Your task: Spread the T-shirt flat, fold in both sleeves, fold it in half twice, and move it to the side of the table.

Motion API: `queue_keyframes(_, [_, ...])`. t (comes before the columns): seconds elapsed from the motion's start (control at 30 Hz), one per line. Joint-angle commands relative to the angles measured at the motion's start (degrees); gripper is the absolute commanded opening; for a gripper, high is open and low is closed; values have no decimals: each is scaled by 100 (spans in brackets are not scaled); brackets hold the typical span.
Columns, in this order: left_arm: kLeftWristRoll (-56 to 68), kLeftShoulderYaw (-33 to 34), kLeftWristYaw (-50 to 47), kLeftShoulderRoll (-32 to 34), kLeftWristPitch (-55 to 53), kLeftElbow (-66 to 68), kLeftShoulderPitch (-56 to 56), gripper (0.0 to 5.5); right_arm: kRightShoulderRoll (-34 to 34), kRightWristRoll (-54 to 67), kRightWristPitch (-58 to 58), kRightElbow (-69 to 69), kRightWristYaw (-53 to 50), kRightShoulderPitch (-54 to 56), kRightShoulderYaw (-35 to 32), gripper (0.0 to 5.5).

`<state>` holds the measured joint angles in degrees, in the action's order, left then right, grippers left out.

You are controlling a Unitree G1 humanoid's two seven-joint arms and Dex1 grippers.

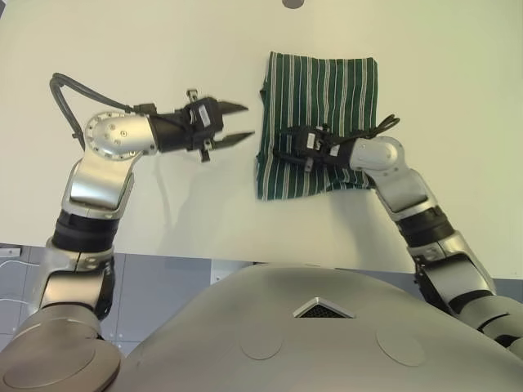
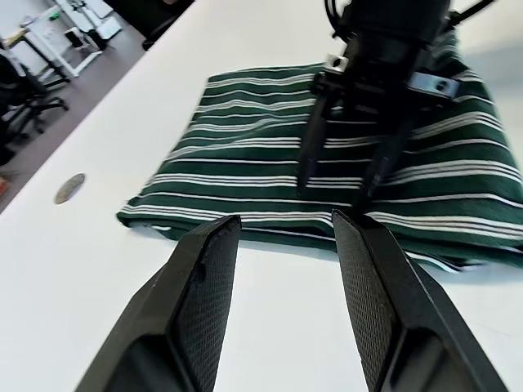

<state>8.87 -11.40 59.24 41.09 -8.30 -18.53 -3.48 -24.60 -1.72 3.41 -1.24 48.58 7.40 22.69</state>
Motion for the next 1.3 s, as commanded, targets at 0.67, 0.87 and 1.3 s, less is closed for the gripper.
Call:
queue_keyframes(0.67, [-3718,-1815,-1001,135,4482,1671,-43,206,-3284,-811,-4427,857,1099,-1277,-1340,212])
queue_keyframes(0.87, [-3466,-2085,-953,-71,4414,2160,-287,94,-3234,-800,-4306,874,1068,-1316,-1030,153])
queue_keyframes(1.3, [1022,-851,981,-699,988,2791,-1984,5,-3203,2383,-404,1209,3011,572,-1420,4])
